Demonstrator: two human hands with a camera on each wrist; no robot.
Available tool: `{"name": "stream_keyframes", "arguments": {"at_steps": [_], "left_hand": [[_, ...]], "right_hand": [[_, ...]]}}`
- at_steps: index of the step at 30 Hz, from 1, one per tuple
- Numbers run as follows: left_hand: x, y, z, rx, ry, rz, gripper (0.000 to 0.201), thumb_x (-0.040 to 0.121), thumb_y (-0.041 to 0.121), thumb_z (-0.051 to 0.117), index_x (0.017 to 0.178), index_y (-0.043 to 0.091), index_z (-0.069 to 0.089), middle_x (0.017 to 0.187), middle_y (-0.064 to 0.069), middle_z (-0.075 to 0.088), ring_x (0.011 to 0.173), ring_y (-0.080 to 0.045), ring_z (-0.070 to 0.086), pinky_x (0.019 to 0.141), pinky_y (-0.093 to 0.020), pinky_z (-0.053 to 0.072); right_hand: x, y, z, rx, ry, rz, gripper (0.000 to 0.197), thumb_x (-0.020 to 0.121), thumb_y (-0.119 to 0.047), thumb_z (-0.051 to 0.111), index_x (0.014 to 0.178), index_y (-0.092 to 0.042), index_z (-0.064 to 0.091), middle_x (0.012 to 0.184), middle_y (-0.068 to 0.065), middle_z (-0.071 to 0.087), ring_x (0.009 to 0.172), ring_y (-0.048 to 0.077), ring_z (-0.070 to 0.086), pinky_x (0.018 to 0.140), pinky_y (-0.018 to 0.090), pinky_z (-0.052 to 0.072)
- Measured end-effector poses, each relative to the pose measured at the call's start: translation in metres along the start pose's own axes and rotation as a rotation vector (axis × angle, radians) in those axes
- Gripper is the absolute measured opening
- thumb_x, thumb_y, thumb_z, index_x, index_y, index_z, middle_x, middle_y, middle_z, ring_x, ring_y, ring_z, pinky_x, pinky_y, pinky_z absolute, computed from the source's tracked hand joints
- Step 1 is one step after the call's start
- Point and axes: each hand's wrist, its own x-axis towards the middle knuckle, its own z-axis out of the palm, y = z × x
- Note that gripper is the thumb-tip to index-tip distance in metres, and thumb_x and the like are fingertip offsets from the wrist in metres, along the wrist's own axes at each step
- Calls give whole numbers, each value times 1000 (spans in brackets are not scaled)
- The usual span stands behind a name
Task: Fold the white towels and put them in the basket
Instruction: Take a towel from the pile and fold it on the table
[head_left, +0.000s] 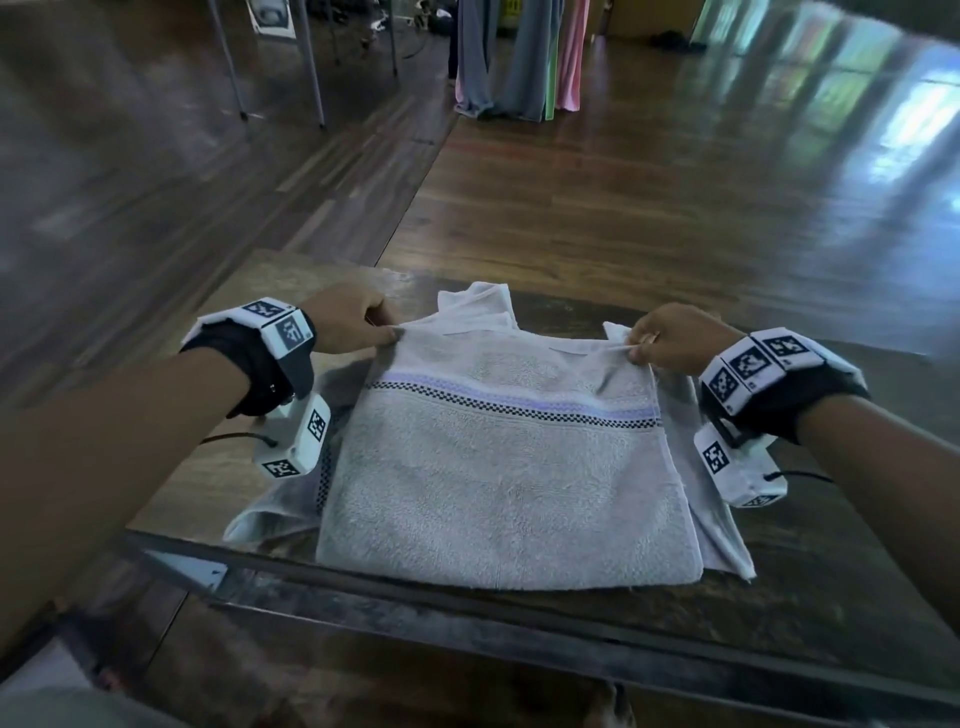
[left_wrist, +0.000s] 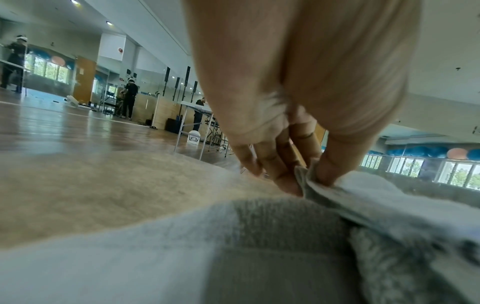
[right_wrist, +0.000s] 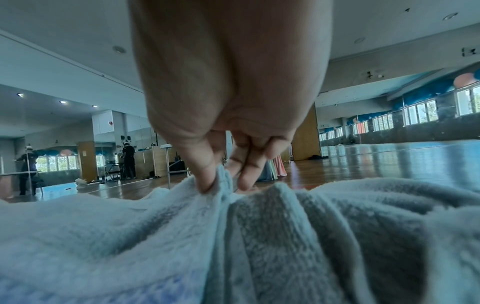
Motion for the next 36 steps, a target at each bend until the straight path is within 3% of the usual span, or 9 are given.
{"name": "stream_keyframes", "arguments": {"at_steps": [3, 6, 10, 13, 19, 21, 25, 30, 36], "left_hand": [[-11, 1, -12, -21, 98, 20, 20, 88, 22, 62, 93, 3, 66, 85, 0, 61, 72, -14, 53, 57, -9, 34], [-31, 5, -24, -58, 192, 32, 16, 86, 21, 64, 89, 5, 65, 80, 3, 59, 71, -12, 53, 57, -11, 36], [-68, 8, -42, -133, 274, 74, 14, 82, 23, 69, 82, 9, 66, 89, -10, 69, 81, -26, 62, 76, -37, 49], [-103, 19, -57, -208, 294, 107, 11, 80, 20, 71, 83, 9, 69, 90, -11, 70, 84, -26, 64, 81, -42, 51], [-173, 42, -82, -401, 305, 158, 10, 80, 11, 71, 87, 4, 69, 93, -13, 71, 77, -13, 63, 67, -13, 51], [-192, 47, -88, -485, 286, 187, 9, 79, 10, 71, 86, 4, 68, 93, -12, 71, 72, -5, 64, 65, -10, 51], [-221, 53, -101, -671, 257, 271, 39, 56, 41, 79, 78, 10, 70, 84, -2, 72, 72, -3, 65, 67, -11, 51], [-238, 60, -111, -619, 246, 323, 69, 40, 65, 81, 78, 9, 65, 83, -1, 71, 72, -4, 66, 65, -12, 53], [-248, 76, -114, -253, 286, 360, 27, 76, 17, 73, 100, 11, 64, 101, -10, 68, 82, -13, 64, 73, -5, 48]], "right_hand": [[-14, -5, -13, 14, 44, -62, 18, 88, -14, 60, 100, -9, 72, 96, 6, 71, 83, 13, 57, 75, 24, 37], [-35, -11, -30, 56, 113, -66, 17, 87, -14, 61, 97, -11, 73, 91, -1, 69, 82, 10, 56, 77, 23, 37], [-77, -19, -57, 96, 122, -86, 13, 86, -13, 62, 93, -11, 73, 87, 1, 70, 83, 22, 66, 75, 31, 49], [-111, -21, -78, 84, 165, -124, 12, 85, -14, 65, 93, -12, 73, 90, 0, 71, 81, 14, 62, 75, 25, 42], [-185, -33, -111, 153, 245, -190, 12, 83, -13, 68, 93, -11, 74, 87, -1, 72, 77, 7, 62, 74, 21, 42], [-208, -36, -116, 153, 264, -210, 13, 83, -13, 67, 95, -11, 74, 86, -2, 71, 72, -5, 60, 68, 11, 42], [-237, -36, -124, 189, 315, -231, 12, 84, -12, 67, 94, -12, 73, 78, -9, 67, 67, -18, 57, 62, 5, 39], [-259, -36, -125, 289, 370, -263, 13, 81, -3, 68, 86, -15, 66, 80, -12, 65, 69, -14, 58, 63, 4, 44], [-273, -37, -125, 247, 288, -281, 18, 83, -7, 67, 95, -20, 67, 86, -13, 67, 77, -10, 61, 65, 7, 47]]}}
